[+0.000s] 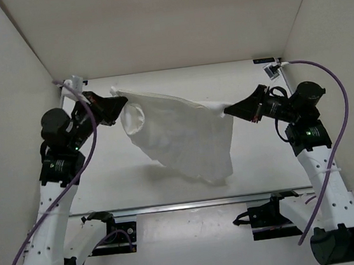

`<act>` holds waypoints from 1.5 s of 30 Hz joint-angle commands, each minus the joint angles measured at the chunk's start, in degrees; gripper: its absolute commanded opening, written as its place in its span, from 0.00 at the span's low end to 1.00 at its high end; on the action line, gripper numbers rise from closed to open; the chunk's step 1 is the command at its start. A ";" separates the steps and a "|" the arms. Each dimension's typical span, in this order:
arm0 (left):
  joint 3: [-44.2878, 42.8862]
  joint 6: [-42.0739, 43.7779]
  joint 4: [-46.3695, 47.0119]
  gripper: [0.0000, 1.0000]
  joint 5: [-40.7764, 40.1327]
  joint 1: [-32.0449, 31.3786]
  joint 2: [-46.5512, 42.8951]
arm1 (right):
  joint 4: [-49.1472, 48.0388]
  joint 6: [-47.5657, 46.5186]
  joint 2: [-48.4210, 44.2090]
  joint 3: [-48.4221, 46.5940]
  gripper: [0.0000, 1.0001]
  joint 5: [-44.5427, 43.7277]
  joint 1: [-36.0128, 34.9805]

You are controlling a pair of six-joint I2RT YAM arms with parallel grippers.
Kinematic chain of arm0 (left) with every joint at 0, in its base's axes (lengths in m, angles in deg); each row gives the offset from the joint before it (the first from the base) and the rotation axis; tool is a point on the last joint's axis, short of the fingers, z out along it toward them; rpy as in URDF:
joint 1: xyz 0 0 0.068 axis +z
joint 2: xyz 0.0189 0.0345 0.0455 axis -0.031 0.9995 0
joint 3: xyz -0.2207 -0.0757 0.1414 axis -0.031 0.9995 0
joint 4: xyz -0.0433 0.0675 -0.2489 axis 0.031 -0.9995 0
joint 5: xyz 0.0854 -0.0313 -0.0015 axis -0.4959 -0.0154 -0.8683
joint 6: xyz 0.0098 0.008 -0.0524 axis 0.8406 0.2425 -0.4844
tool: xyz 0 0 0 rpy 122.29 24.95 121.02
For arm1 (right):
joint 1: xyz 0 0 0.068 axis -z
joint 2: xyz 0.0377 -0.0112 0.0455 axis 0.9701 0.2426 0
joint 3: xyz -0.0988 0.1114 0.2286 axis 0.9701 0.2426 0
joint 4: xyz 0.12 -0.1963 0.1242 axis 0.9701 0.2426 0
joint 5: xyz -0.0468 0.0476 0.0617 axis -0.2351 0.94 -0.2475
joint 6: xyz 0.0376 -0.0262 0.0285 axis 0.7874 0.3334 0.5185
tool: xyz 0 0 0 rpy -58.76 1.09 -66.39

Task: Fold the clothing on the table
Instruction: Flatten the skirt out

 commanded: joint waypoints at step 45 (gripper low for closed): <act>41.48 -9.07 3.74 0.75 -15.79 -5.89 9.43 | -4.25 -20.16 29.97 20.47 0.44 -36.66 -11.20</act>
